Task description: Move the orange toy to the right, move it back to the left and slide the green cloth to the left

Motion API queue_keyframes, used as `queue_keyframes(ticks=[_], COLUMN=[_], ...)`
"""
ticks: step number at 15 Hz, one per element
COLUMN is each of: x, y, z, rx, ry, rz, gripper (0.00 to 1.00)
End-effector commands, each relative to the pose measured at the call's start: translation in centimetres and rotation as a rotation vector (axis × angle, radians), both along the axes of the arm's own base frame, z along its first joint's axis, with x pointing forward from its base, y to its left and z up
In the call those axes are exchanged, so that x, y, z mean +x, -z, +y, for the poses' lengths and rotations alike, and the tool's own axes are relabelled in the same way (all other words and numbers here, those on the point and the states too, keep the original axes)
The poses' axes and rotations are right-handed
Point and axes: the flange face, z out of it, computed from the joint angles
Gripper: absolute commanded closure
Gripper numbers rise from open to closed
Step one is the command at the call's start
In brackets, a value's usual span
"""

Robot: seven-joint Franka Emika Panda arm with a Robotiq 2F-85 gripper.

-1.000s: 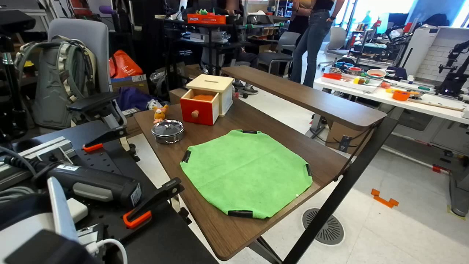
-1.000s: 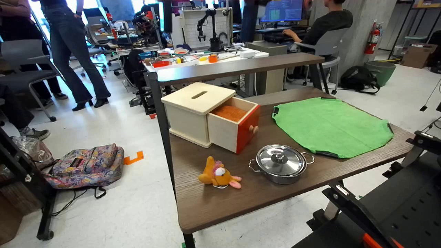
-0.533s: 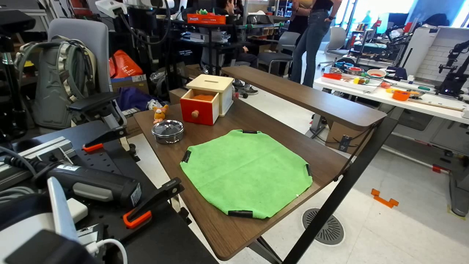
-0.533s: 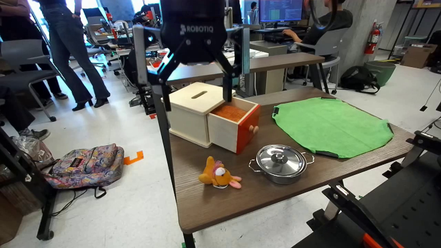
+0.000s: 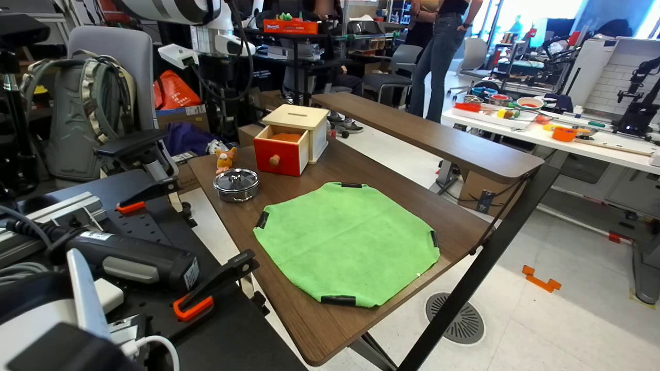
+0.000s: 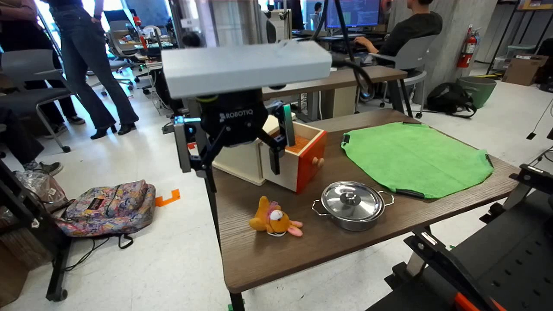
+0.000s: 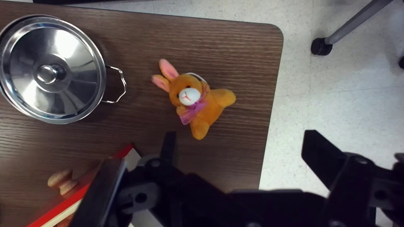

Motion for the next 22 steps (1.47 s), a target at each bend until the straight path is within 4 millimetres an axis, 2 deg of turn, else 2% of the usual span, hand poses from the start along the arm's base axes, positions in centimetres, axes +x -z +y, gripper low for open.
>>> queue_keyframes(ticks=[1, 5, 9, 10, 11, 12, 18, 21, 22], x=[0.3, 0.0, 0.2, 0.4, 0.7, 0.9, 1.8, 2.4, 2.7], y=[2.6, 5.2, 6.2, 6.4, 6.5, 6.7, 7.3, 7.1, 7.0], z=[1.1, 0.8, -0.4, -0.6, -0.8, -0.9, -1.0, -1.0, -0.9], rx=[-0.063, -0.096, -0.105, -0.109, -0.118, -0.123, -0.155, -0.160, -0.159], ry=[-0.016, -0.008, 0.013, 0.013, 0.015, 0.013, 0.008, 0.012, 0.014], rz=[0.014, 0.046, 0.065, 0.069, 0.070, 0.078, 0.132, 0.152, 0.156], gripper=[0.00, 0.00, 0.00, 0.25, 0.28, 0.35, 0.81, 0.99, 1.00])
